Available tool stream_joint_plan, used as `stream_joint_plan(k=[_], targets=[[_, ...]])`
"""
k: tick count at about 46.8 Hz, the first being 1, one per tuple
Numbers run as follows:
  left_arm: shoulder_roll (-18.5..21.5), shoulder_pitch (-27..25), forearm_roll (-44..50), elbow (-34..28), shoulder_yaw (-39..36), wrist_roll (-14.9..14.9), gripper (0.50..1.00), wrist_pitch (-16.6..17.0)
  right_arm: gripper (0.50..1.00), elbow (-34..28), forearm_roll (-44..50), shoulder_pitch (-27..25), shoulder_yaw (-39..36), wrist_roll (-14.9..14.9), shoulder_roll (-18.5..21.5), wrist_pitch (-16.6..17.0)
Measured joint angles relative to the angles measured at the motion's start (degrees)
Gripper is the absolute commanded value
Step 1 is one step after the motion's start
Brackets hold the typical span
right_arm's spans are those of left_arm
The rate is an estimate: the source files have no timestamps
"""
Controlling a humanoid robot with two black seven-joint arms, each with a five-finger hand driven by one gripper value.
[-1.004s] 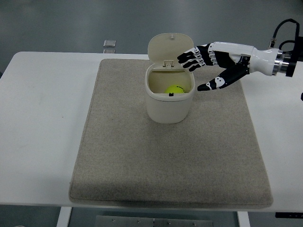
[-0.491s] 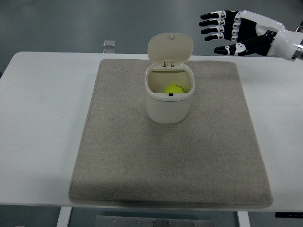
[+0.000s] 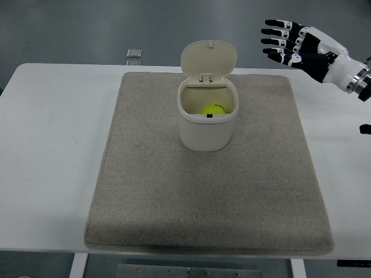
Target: Pick up the tennis ball and place it in the box.
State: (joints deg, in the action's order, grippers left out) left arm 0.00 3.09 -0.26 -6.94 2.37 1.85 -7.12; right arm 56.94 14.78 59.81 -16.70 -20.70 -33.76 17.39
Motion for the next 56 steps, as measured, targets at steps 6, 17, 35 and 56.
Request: stream_joint_plan(k=[6, 17, 35, 56], targets=[[0.0, 0.0, 0.0, 0.0, 0.0, 0.0, 0.996, 0.0, 0.860, -1.9, -4.0, -1.6, 0.0, 2.9, 1.4, -2.5], [0.0, 0.0, 0.0, 0.0, 0.0, 0.0, 0.996, 0.0, 0.860, -8.4, -11.8, -2.9, 0.0, 10.3, 4.4, -2.9], [0.0, 0.0, 0.0, 0.0, 0.0, 0.0, 0.996, 0.0, 0.858, -9.8, -31.1, -2.7, -0.3, 14.6, 4.9, -2.8], [0.0, 0.0, 0.0, 0.0, 0.0, 0.0, 0.996, 0.0, 0.924, -9.7, -31.8, -2.8, -2.6, 14.1, 5.9, -2.6]])
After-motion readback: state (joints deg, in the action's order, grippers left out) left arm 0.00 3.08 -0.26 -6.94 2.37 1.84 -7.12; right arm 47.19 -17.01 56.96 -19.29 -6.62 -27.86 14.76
